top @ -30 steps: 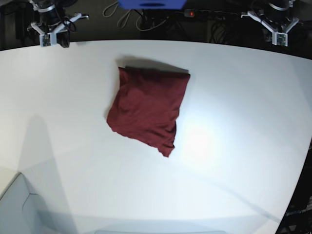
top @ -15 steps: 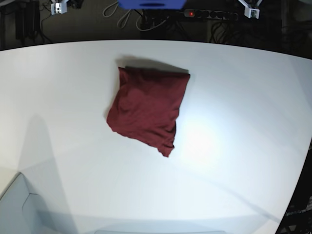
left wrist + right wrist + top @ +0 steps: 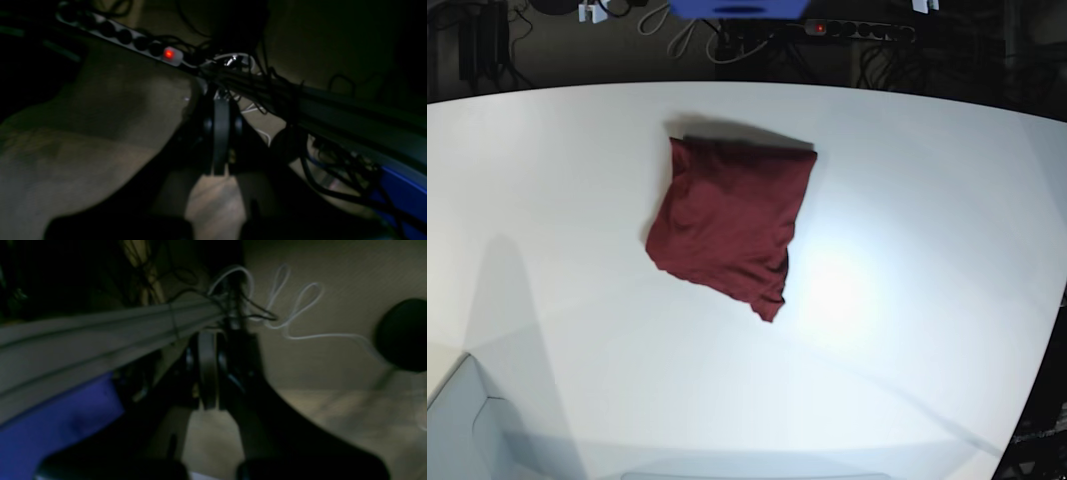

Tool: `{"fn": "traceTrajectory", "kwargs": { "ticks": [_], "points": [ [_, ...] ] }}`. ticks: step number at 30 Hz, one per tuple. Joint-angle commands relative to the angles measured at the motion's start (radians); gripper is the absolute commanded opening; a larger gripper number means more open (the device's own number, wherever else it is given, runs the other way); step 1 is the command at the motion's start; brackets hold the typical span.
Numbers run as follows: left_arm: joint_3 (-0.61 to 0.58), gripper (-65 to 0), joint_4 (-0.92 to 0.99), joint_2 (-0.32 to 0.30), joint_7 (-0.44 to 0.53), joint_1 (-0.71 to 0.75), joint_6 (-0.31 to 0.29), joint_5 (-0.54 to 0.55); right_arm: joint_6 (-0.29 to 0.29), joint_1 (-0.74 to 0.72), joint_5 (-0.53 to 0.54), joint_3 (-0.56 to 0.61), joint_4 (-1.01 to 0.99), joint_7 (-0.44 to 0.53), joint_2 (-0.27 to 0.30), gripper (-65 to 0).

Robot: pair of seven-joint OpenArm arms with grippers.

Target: Layout the t-shirt on the table in an organized manner, then fold the t-shirt properly

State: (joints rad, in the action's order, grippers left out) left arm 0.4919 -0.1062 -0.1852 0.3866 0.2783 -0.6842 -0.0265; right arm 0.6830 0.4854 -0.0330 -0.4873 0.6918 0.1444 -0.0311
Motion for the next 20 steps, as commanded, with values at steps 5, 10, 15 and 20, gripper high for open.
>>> {"fn": "traceTrajectory", "kwargs": {
  "ticks": [5, 10, 15, 20],
  "points": [
    [-0.019, -64.8, 0.029, 0.025, -0.033, -0.04, 0.301, -0.042, -0.349, -0.136, 0.005, 0.141, -0.473, 0.352, 0.061, -65.0],
    [-0.012, -64.8, 0.029, 0.059, -0.117, -0.083, 0.482, -0.095, -0.799, -0.221, 0.005, 0.316, -0.692, 0.541, 0.059, -65.0],
    [-0.012, -64.8, 0.03, 0.085, -0.162, -0.11, 0.498, -0.095, -1.018, -0.218, 0.006, 0.445, -0.636, 0.444, 0.053, -65.0],
    [-0.011, -64.8, 0.036, 0.089, -0.157, -0.124, 0.499, -0.095, -1.031, -0.219, 0.006, 0.456, -0.617, 0.387, 0.073, -65.0]
  ]
}}
